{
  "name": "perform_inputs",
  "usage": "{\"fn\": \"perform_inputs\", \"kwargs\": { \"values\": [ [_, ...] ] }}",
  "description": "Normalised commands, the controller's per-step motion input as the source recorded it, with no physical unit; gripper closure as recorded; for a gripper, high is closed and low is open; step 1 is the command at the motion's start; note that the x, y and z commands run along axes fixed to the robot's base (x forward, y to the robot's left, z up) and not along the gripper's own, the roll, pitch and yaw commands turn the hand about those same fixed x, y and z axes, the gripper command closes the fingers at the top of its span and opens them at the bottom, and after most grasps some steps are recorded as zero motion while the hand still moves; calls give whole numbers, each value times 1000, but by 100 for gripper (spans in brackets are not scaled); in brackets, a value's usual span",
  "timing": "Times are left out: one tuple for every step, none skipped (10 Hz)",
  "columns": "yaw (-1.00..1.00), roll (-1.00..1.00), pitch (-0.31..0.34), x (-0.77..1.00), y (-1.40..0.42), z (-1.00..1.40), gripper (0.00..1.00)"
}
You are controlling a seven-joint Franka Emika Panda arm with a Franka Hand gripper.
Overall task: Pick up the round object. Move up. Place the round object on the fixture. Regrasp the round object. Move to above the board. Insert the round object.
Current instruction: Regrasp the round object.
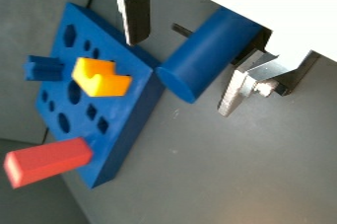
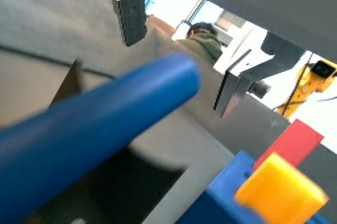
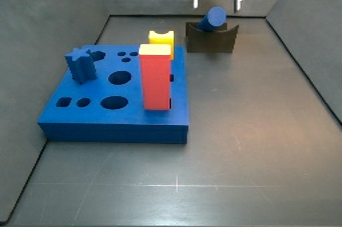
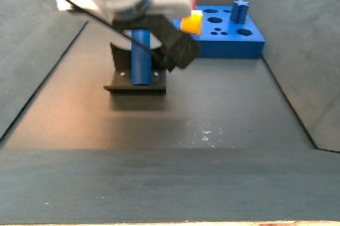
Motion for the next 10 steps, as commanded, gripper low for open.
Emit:
{"fn": "perform_inputs", "kwargs": {
  "values": [
    [57, 13, 35, -25, 5, 1000, 0],
    [39, 22, 73, -30, 11, 834, 0],
    [30, 25, 84, -28, 13, 710, 0],
    [8, 36, 95, -27, 8, 455, 0],
    [-13, 45, 98, -26, 5, 201, 0],
    [6, 1000, 55, 147, -834, 847, 0],
    [6, 1000, 54, 154, -817, 809, 0],
    [5, 1000, 50, 68, -638, 647, 0],
    [5, 1000, 46, 25, -508, 531, 0],
    [4, 1000, 40, -24, -174, 176, 0]
  ]
}}
